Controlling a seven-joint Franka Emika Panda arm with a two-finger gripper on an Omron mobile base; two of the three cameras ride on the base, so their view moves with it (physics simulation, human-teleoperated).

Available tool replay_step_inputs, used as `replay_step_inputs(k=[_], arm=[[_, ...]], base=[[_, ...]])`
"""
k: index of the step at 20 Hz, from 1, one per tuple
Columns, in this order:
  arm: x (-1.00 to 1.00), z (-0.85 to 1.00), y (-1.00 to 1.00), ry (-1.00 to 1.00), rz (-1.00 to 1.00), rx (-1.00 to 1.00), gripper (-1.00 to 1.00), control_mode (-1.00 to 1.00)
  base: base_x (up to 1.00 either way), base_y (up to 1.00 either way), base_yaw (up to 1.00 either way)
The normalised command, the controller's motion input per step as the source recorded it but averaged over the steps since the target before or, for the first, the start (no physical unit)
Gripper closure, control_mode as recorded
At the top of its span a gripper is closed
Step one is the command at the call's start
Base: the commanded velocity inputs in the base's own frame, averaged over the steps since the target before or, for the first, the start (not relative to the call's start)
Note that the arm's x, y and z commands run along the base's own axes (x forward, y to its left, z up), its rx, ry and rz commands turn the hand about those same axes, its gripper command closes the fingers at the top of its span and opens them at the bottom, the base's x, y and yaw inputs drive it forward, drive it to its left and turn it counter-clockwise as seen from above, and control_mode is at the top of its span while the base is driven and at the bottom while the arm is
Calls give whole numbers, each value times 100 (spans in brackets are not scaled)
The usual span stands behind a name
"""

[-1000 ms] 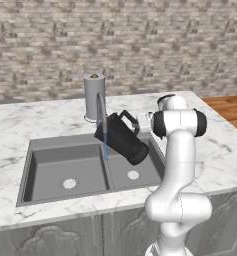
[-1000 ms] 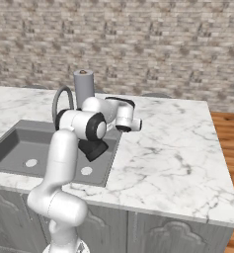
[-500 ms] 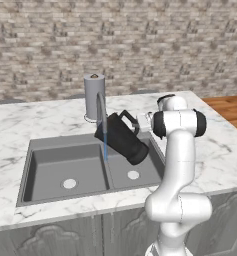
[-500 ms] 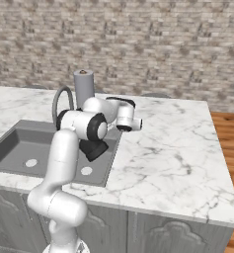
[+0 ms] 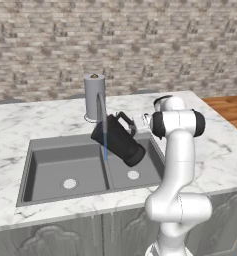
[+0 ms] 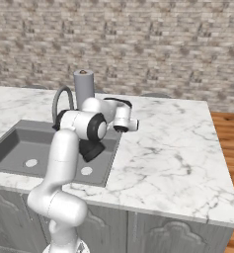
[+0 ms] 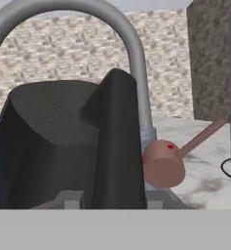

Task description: Turn on the sink faucet and place the jug under the water for a few seconds to fill it up.

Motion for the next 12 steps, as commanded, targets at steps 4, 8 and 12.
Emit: replay_step_inputs(k=[4, 8, 12], arm=[[-10, 0, 47, 0, 0, 0, 100, -100], [0, -1, 36, 0, 0, 0, 100, -100], [0, -2, 17, -1, 0, 0, 100, -100]], base=[[0, 0, 0], [0, 0, 0], [0, 0, 0]])
